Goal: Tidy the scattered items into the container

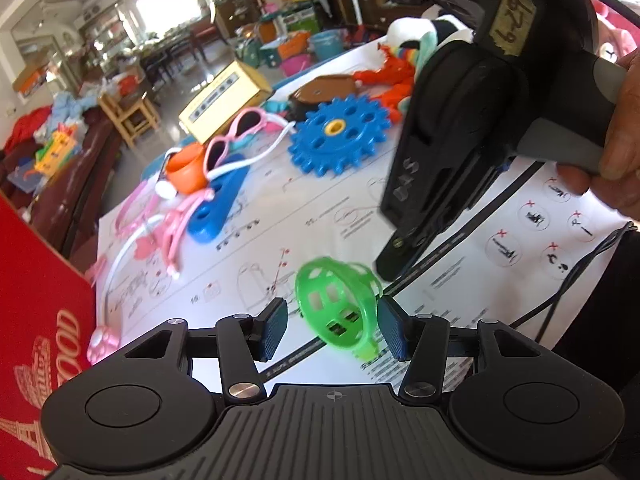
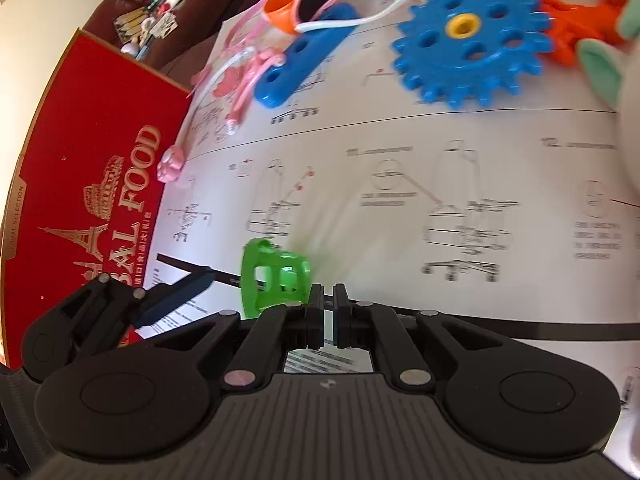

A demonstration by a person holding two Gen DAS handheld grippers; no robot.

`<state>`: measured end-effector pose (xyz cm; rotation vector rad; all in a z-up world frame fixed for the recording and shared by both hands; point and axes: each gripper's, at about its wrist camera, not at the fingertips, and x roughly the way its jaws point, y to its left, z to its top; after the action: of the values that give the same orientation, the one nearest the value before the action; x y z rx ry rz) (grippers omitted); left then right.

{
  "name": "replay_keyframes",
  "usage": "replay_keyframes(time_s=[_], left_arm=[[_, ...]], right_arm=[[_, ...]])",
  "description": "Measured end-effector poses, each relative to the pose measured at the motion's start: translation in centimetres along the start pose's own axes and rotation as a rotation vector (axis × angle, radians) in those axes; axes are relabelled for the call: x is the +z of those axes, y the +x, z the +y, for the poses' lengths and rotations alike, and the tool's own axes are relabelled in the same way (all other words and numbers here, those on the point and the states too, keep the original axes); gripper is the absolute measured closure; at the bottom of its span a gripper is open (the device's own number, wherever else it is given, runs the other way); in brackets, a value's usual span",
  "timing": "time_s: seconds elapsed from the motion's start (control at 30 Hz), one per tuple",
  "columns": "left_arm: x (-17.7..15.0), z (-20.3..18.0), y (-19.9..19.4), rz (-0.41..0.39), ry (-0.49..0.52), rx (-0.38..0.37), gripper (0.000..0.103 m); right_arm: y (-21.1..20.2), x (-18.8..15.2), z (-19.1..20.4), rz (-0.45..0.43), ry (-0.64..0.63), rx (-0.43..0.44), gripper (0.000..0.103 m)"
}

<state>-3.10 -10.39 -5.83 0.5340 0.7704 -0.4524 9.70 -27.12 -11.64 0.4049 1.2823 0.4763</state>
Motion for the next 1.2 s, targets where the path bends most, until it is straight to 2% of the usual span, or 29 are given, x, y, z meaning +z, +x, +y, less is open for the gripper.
replay_keyframes(time_s=[0.13, 0.23, 0.33, 0.43, 0.47, 0.5, 0.63, 0.83, 1.03, 1.2], left_arm=[[0.1, -0.1, 0.0, 0.012, -0.031, -0.034, 0.042], [0.7, -0.1, -0.6, -0.006, -0.057, -0.078, 0.039], [1.5, -0.9, -0.7, -0.032, -0.028, -0.098, 0.038], [1.8, -1.9, -0.7, -0.038, 0.008, -0.116, 0.038], [1.8, -2.2, -0.7, -0.04, 0.019, -0.121, 0.038], [1.8, -2.5, -0.8, -0.041, 0.028, -0.124, 0.038], [1.5, -2.4, -1.0, -0.033, 0.028, -0.113, 0.037], [1.8, -1.9, -1.3, -0.043, 0.011, -0.134, 0.029], [2.1, -2.7, -0.1, -0.032, 0.05, -0.14, 0.028], [1.9, -1.6, -1.5, -0.059, 0.038, -0.128, 0.028]], right_arm=[[-1.7, -0.4, -1.8, -0.035, 0.046, -0.026, 0.096], [-2.8, -0.4, -1.7, -0.066, 0.054, -0.01, 0.094], [-3.7, 0.1, -0.4, -0.101, 0.032, 0.02, 0.086], [-4.3, 0.5, 1.4, -0.118, -0.021, 0.061, 0.068], [-4.3, 0.6, 2.0, -0.116, -0.046, 0.069, 0.057], [-4.3, 0.6, 2.6, -0.111, -0.07, 0.074, 0.051], [-3.5, 0.2, 3.2, -0.103, -0.118, 0.048, 0.051], [-2.6, -0.4, 1.4, -0.068, -0.064, 0.029, 0.051], [-2.7, -0.6, 1.5, -0.042, -0.091, 0.017, 0.051], [-3.0, -0.5, 1.0, -0.051, -0.071, 0.019, 0.05]])
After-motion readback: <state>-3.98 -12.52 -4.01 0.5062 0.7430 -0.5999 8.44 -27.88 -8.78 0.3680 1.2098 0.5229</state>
